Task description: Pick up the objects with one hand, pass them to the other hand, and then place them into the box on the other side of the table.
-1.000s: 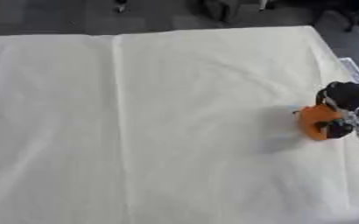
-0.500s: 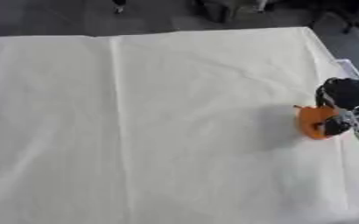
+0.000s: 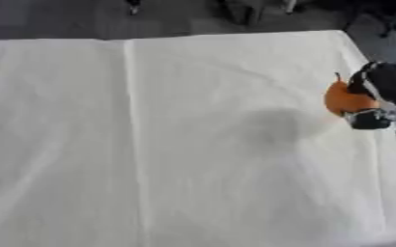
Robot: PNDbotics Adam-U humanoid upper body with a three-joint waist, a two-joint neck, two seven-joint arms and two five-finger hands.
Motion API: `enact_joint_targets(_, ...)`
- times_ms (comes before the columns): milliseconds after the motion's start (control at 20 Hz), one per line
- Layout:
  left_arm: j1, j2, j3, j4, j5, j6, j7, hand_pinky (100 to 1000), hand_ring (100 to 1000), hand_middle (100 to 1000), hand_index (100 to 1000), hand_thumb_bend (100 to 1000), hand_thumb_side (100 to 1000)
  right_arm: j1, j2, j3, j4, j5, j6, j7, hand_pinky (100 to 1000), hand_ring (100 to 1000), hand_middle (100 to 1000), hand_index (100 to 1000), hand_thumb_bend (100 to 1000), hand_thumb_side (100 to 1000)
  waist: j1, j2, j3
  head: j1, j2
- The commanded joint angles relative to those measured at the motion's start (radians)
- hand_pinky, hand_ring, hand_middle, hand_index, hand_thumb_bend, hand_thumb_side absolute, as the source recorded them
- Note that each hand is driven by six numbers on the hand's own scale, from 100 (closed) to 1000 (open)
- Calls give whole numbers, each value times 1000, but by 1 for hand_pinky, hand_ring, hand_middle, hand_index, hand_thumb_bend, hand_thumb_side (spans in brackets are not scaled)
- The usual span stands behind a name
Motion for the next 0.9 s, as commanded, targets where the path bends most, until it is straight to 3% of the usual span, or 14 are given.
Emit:
enact_joint_targets(50,-5,28,13,-18,-2,0,-6,860,757,657,773,129,837,-7,-17,-26,-87,-80,13,-2,749,579,506,480,100,100,0,-25,-1,16,-11)
enact_joint_targets(200,-12,32,11,-18,-1,5,-12,858,756,680,776,147,833,-27,8,-10,-160,-172,14,-14,736,555,521,498,100,100,2,-27,0,37,-10)
enact_joint_targets(400,-31,41,-1,-18,4,20,-27,859,759,704,785,121,838,-94,94,38,-255,-258,0,-54,724,532,534,513,100,100,10,-30,4,65,-10)
enact_joint_targets(550,-43,54,-11,-18,8,40,-44,858,762,718,792,114,842,-151,161,83,-268,-285,-40,-93,718,518,537,517,100,100,16,-31,7,87,-12)
enact_joint_targets(900,-100,110,-58,-18,11,121,-146,856,764,745,813,100,841,-240,236,187,-269,-291,-132,-143,709,501,538,519,100,100,21,-38,11,129,-15)
